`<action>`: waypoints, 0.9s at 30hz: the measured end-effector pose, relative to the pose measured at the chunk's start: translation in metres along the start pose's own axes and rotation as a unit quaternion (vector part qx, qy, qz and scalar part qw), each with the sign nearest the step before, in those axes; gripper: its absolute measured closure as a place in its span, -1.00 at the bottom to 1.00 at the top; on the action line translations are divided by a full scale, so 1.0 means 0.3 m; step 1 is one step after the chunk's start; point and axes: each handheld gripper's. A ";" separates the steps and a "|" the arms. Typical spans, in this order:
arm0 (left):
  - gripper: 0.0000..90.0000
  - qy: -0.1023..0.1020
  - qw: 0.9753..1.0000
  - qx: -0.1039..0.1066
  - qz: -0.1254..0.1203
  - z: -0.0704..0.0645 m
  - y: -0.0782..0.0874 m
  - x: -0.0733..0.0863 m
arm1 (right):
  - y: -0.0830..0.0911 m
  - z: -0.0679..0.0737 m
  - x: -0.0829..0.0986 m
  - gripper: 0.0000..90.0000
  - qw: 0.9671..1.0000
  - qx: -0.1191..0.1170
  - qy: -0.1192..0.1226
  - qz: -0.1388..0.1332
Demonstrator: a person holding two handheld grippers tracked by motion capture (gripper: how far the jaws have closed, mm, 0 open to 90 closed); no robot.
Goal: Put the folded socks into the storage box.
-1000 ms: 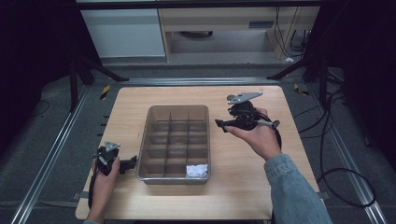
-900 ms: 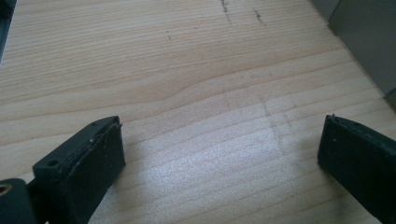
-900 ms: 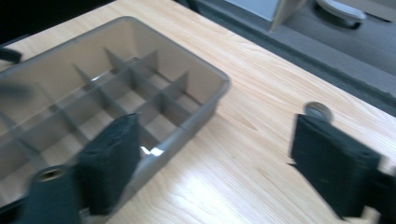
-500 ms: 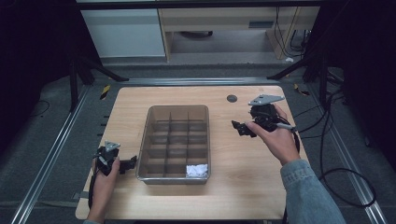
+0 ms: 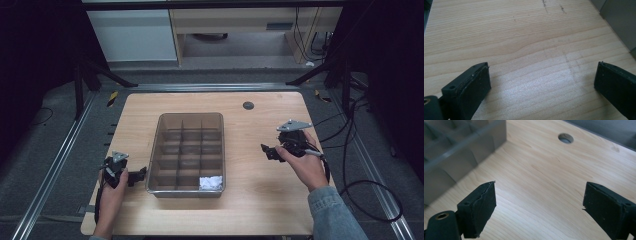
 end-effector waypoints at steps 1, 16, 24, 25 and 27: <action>-1.00 0.000 1.000 0.000 0.000 0.000 0.000 0.000 | -0.006 0.000 0.018 -0.74 1.000 0.006 0.004 0.005; -1.00 0.000 1.000 0.000 0.000 0.000 0.000 0.000 | -0.082 0.027 0.208 -0.76 0.998 0.002 -0.024 0.052; -1.00 0.000 1.000 0.000 0.000 0.000 0.000 0.000 | -0.109 0.015 0.273 -0.78 0.997 0.023 -0.055 0.048; -1.00 0.000 1.000 0.000 0.000 0.000 0.000 0.000 | -0.109 0.007 0.281 -0.78 0.996 0.031 -0.065 0.044; -1.00 0.000 1.000 0.000 0.000 0.000 0.000 0.000 | -0.109 -0.004 0.293 -0.78 0.995 0.038 -0.077 0.041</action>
Point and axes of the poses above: each handheld gripper's, and its own axes: y roughly backward along the jaws, x roughly out of its underside, z roughly to its left, and after that the axes turned 8 degrees about -z, right-handed
